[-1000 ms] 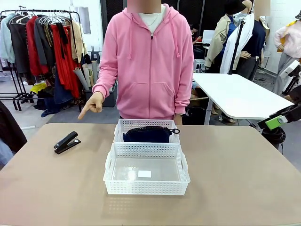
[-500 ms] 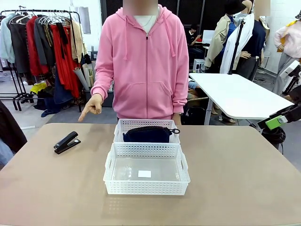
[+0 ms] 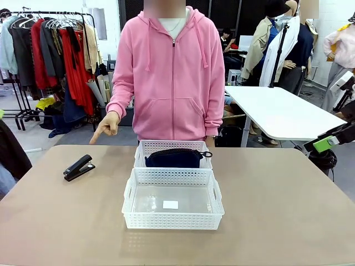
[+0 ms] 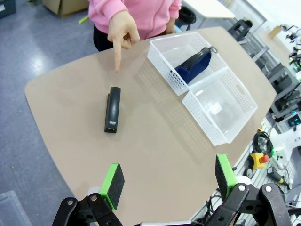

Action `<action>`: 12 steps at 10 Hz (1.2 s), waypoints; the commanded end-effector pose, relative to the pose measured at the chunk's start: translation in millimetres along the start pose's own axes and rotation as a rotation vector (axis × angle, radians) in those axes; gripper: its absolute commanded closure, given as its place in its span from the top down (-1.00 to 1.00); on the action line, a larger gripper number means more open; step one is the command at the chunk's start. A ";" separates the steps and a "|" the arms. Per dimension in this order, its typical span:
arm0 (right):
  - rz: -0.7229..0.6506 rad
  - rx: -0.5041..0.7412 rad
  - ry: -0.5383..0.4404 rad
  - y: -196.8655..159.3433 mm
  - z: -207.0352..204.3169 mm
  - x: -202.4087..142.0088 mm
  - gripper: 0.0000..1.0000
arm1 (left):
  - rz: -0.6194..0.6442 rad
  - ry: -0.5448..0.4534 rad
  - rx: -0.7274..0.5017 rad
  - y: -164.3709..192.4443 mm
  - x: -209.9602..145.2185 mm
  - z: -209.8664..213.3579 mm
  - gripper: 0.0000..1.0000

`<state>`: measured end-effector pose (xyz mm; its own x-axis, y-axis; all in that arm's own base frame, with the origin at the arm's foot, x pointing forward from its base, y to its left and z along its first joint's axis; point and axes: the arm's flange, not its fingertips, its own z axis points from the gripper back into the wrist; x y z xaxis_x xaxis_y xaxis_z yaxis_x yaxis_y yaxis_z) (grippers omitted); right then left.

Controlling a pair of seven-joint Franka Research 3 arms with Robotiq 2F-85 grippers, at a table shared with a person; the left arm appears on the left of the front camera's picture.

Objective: Distribute items into two baskets.
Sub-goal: Pick up the Stapler that the person points to.

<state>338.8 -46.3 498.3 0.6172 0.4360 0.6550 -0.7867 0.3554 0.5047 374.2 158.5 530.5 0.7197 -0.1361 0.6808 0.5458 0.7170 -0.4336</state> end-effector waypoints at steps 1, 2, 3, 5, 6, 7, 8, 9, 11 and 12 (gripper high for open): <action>-0.004 -0.001 0.005 0.6 0.2 -0.3 1.00 | 0.006 0.037 0.064 -5.3 29.2 -13.3 1.00; -0.004 -0.001 0.005 0.6 0.2 -0.3 1.00 | -0.013 0.046 0.086 -9.9 38.9 -18.6 1.00; -0.004 -0.001 0.005 0.6 0.2 -0.3 1.00 | -0.048 0.074 0.101 -15.8 50.2 -30.1 1.00; -0.004 -0.001 0.005 0.6 0.2 -0.3 1.00 | -0.112 0.143 0.164 -24.0 70.2 -60.9 1.00; -0.004 -0.001 0.005 0.6 0.2 -0.3 1.00 | -0.147 0.165 0.181 -27.9 78.7 -74.1 1.00; -0.004 -0.001 0.005 0.6 0.2 -0.3 1.00 | -0.181 0.186 0.205 -31.7 88.1 -86.3 1.00; -0.004 -0.001 0.005 0.6 0.2 -0.3 1.00 | -0.218 0.203 0.247 -32.5 99.8 -101.7 1.00; -0.004 -0.001 0.005 0.6 0.2 -0.3 1.00 | -0.224 0.211 0.306 -31.2 108.7 -116.6 1.00; -0.004 -0.001 0.005 0.6 0.2 -0.3 1.00 | -0.276 0.279 0.343 -26.3 119.4 -143.1 1.00; -0.004 -0.001 0.005 0.6 0.2 -0.3 1.00 | -0.336 0.325 0.337 -24.1 124.8 -156.8 1.00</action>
<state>338.9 -46.6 498.3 0.6180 0.4359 0.6543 -0.7861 0.3566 0.5049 508.0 19.9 530.7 0.6543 -0.5207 0.5484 0.6249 0.7807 -0.0043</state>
